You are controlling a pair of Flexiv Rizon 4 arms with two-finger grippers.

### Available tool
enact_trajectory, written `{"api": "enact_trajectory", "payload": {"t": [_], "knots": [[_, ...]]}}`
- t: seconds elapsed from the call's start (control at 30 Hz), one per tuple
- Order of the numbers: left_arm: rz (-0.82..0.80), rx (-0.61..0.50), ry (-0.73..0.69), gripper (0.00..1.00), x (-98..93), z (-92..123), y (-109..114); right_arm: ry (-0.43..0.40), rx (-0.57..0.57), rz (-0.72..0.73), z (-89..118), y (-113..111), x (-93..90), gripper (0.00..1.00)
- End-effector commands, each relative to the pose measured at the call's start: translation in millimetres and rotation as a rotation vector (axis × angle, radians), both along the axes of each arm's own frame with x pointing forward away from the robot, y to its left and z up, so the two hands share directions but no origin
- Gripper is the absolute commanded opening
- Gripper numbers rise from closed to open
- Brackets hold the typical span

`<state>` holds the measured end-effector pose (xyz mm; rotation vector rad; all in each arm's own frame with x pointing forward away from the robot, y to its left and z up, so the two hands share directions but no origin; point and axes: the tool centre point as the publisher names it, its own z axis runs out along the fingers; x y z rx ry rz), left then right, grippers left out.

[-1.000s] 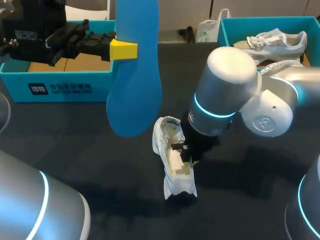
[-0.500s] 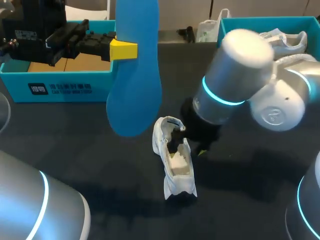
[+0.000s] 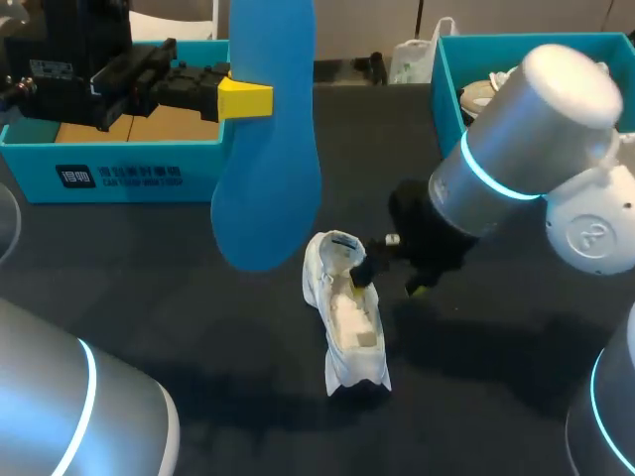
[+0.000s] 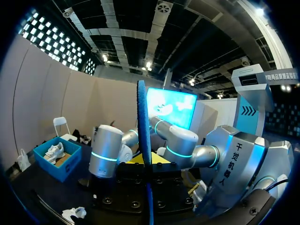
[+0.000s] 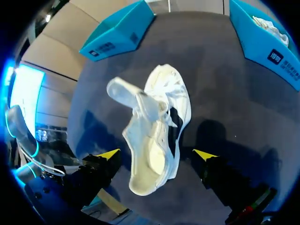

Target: Take the shoe out of the shoebox, open the shoe tongue, remove and reinsert the insole, then place the shoe into the shoebox

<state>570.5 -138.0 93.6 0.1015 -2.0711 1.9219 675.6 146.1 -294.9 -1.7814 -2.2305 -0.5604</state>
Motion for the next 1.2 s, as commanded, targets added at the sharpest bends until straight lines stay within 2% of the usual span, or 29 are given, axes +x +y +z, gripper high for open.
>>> {"api": "enact_trajectory", "payload": {"t": [0.03, 0.13, 0.2, 0.23, 0.6, 0.73, 0.87, 1.03, 1.1, 1.2], "knots": [[-0.002, 0.001, 0.000, 0.00, 0.9, 0, -2, 0.001, 0.171, -0.016, 33, -32, 4.3, 1.00], [-0.002, 0.001, 0.000, 0.00, 0.9, 0, -2, -0.013, 0.254, -0.037, 57, -35, 14.9, 1.00], [-0.002, 0.001, 0.000, 0.00, 0.9, 0, -2, 0.043, 0.335, -0.040, 69, -32, 20.8, 1.00], [-0.002, 0.001, 0.000, 0.00, 0.9, 0, -2, 0.100, 0.375, -0.053, 74, -30, 24.2, 1.00], [-0.002, 0.001, 0.000, 0.00, 0.9, 0, -2, 0.100, 0.375, -0.053, 74, -30, 24.2, 1.00], [-0.002, 0.001, 0.000, 0.00, 0.9, 0, -2, 0.052, 0.508, -0.099, 94, -31, 30.7, 1.00], [-0.002, 0.001, 0.000, 0.00, 0.9, 0, -2, 0.067, 0.645, -0.097, 113, -29, 40.6, 1.00], [-0.002, 0.001, 0.000, 0.00, 0.9, 0, -2, 0.093, 0.752, -0.112, 131, -23, 51.5, 1.00], [-0.002, 0.001, 0.000, 0.00, 0.9, 0, -2, 0.086, 0.860, -0.123, 138, -22, 54.4, 1.00], [-0.002, 0.001, 0.000, 0.00, 0.9, 0, -2, 0.088, 0.860, -0.118, 140, -22, 54.8, 1.00]]}}
